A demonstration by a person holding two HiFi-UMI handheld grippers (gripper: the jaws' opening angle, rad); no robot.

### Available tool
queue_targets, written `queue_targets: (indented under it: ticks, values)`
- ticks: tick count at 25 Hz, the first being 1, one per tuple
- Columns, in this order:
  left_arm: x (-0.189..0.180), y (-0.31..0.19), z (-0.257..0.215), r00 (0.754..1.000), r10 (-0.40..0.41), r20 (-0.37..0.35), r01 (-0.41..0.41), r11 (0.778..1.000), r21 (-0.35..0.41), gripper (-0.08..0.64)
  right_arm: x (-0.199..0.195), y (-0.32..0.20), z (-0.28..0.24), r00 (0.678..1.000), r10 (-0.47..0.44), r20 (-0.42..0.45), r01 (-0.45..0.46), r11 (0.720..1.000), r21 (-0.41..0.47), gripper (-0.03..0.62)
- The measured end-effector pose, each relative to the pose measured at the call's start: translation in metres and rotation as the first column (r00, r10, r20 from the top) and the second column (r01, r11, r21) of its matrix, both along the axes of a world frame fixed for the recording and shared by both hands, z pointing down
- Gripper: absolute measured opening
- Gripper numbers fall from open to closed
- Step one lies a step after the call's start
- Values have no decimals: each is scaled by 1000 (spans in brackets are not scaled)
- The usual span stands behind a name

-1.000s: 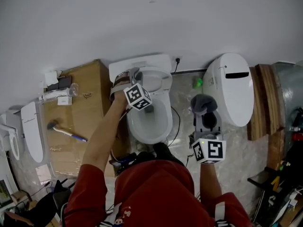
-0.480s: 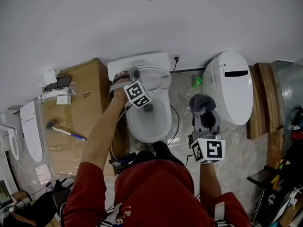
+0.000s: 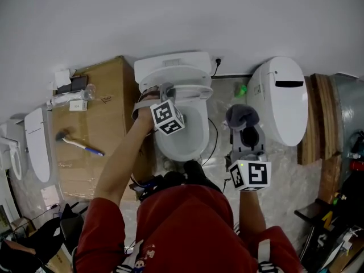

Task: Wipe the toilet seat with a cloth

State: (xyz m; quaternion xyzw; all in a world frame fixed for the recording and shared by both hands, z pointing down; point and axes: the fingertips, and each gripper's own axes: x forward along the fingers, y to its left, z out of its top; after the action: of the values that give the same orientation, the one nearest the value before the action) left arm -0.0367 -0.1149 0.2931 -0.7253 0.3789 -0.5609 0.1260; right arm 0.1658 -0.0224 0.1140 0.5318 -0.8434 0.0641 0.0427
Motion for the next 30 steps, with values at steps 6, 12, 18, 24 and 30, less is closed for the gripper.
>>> queue_targets:
  ticks: [6,12,18,24,30]
  values:
    - [14,52,12,999,47,-10,-48,990,-129,57,-15,4,4,999,-42,-4,42,999,-9,78]
    - [28,102,32,989,66,-130,-101,955,-278,60,-21,11,8,998,-64,-11,63,998,-12,78]
    - [48,170,65,978,90,-190,-175,850,-498,75,-22,24,23,997,-81,-15,80,995,-59,78]
    - [60,212,101,965,54,-258,-212,739,-640,115,-36,30,43,989,-147,-16,144,984,-100,78]
    - [71,251,145,954,13,-300,-239,638,-732,170,-50,31,70,981,-196,14,196,970,-141,78]
